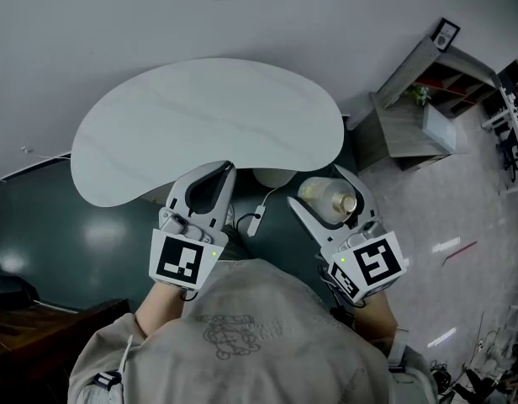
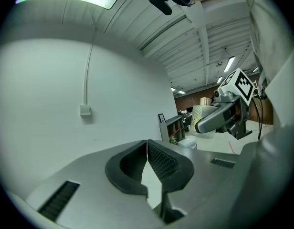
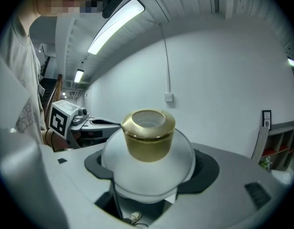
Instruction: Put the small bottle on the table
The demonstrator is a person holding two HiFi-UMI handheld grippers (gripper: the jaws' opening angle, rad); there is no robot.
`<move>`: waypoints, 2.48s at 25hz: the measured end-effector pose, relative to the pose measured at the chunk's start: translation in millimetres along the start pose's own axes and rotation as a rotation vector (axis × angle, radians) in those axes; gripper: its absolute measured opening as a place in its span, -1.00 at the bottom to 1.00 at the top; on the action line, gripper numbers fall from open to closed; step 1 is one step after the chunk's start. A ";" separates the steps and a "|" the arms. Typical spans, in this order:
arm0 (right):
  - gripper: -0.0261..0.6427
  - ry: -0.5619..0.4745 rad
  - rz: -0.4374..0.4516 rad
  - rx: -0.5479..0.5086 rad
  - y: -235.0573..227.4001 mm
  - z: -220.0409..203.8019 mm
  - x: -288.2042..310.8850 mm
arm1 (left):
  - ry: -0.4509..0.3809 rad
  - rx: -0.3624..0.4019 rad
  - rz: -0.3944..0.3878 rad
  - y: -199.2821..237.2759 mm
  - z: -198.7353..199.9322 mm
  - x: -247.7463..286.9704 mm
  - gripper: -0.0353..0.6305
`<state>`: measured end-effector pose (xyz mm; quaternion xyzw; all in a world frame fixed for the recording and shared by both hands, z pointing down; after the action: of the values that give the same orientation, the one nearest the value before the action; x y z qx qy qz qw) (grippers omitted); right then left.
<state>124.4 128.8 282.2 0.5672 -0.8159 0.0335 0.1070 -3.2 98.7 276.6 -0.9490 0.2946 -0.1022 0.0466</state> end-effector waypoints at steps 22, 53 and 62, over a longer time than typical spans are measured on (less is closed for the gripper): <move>0.12 0.079 -0.133 0.024 1.9 53.8 200.1 | -0.015 0.019 -0.172 203.1 -7.3 65.1 -0.83; 0.12 0.134 -0.017 -0.065 -69.3 43.2 339.9 | 0.022 -0.048 -0.010 283.4 -38.3 162.3 -0.83; 0.12 0.150 0.022 -0.145 -76.7 27.0 445.4 | 0.008 0.015 0.068 361.0 -62.1 209.6 -0.83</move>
<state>43.6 -312.2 345.4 0.5450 -0.8119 0.0178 0.2083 -46.5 -319.0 318.4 -0.9376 0.3261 -0.1067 0.0559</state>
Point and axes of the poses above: the fingertips, and each gripper's own axes: x forward along the fingers, y to its left, z out of its top, the point moved 1 cm from there along -x, backward along the fingers, and after that the axes turned 14 degrees about -z, right-handed, at the moved point
